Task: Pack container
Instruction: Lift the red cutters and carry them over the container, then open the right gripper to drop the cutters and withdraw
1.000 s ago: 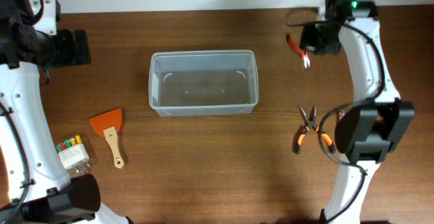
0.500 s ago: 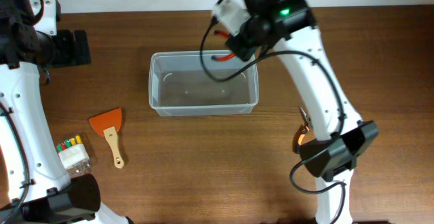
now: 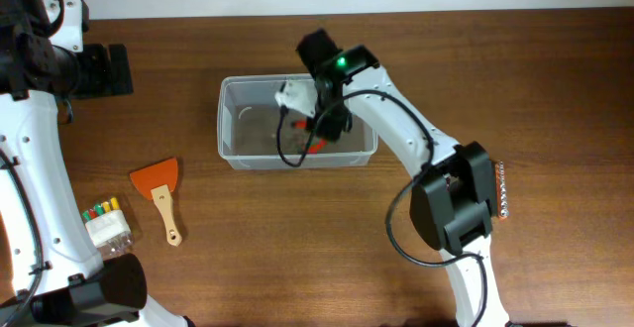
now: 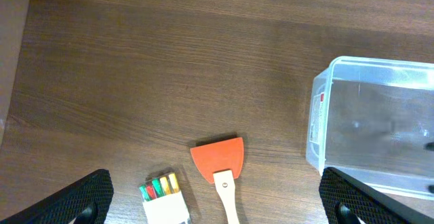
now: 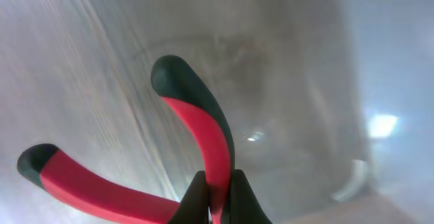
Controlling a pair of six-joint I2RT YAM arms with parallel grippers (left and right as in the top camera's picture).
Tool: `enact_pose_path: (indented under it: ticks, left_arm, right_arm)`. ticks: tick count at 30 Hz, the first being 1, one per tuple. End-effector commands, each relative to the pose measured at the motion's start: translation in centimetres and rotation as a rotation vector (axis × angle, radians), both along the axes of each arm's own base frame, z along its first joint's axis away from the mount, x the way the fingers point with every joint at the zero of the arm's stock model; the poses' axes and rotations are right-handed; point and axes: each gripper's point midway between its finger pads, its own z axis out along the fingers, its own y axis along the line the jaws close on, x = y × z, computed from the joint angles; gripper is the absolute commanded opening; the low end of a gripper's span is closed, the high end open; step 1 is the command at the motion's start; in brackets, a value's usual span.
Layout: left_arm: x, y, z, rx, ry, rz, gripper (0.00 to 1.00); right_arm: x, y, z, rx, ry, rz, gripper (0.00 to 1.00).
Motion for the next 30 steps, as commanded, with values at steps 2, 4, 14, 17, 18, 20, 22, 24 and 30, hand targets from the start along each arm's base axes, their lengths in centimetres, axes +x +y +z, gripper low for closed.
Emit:
enact_pose_path:
  ticks: [2, 4, 14, 17, 18, 20, 22, 24, 30]
  left_arm:
    - [0.2, -0.4, -0.6, -0.013, 0.014, -0.022, 0.99]
    - [0.2, -0.4, -0.6, -0.013, 0.014, -0.022, 0.99]
    - [0.1, -0.4, -0.6, -0.014, 0.018, -0.022, 0.99]
    - [0.1, -0.4, -0.6, -0.013, 0.018, -0.023, 0.99]
    - [0.1, -0.4, -0.6, -0.013, 0.018, -0.023, 0.99]
    - [0.1, -0.4, -0.6, -0.013, 0.017, -0.023, 0.99]
    - [0.1, -0.3, -0.6, -0.008, 0.018, -0.024, 0.99]
    - [0.1, -0.3, -0.6, -0.007, 0.020, -0.024, 0.99]
    - [-0.2, -0.4, -0.8, -0.009, 0.031, -0.028, 0.99]
  right_arm:
    - [-0.2, -0.2, -0.5, 0.015, 0.009, -0.018, 0.04]
    - [-0.3, -0.3, -0.8, 0.013, 0.016, -0.017, 0.04]
    - [-0.2, -0.3, -0.7, 0.013, 0.009, -0.018, 0.48]
    - [0.4, -0.5, 0.9, 0.022, -0.016, -0.027, 0.47]
    - [0.6, -0.7, 2.1, 0.027, -0.031, -0.032, 0.47]
    - [1.5, -1.6, 5.6, 0.028, -0.091, -0.083, 0.47]
    - [2.8, -3.3, 10.3, 0.022, -0.187, -0.185, 0.49]
    - [3.7, -5.8, 15.2, 0.035, -0.283, -0.303, 0.66]
    - [2.1, -16.5, 28.0, 0.220, -0.446, -0.759, 0.99]
